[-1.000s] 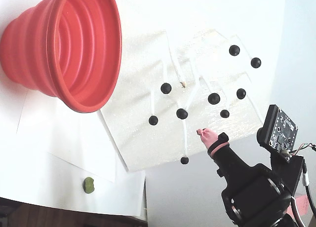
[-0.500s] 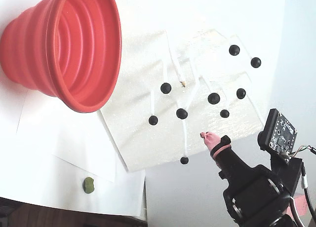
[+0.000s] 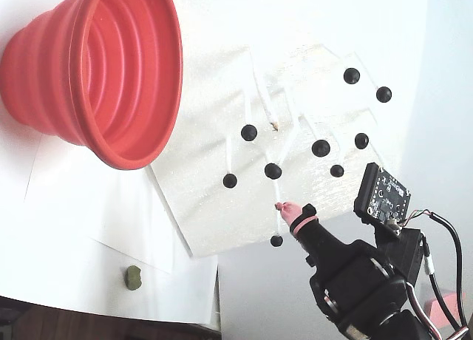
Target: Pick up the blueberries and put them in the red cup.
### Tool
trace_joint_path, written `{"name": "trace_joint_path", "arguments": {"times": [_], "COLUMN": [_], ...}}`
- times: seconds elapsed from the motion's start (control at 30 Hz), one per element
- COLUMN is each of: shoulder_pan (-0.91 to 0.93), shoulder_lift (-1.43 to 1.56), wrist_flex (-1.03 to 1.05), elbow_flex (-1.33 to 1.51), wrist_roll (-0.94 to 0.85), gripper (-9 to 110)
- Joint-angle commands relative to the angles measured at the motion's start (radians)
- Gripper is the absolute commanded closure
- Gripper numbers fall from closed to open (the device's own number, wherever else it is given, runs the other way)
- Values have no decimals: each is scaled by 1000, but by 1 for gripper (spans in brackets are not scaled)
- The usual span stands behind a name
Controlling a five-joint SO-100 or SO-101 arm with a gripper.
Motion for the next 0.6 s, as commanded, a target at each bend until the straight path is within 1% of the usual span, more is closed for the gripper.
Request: {"name": "trace_joint_path", "arguments": {"times": [0.0,0.57], "shoulder_pan": [49,72], "shoulder_lift": [-14,-176], "wrist_flex": [-38,-121], "elbow_flex": [-121,-222], "wrist_roll": [-12,-44], "gripper": [84,83]}}
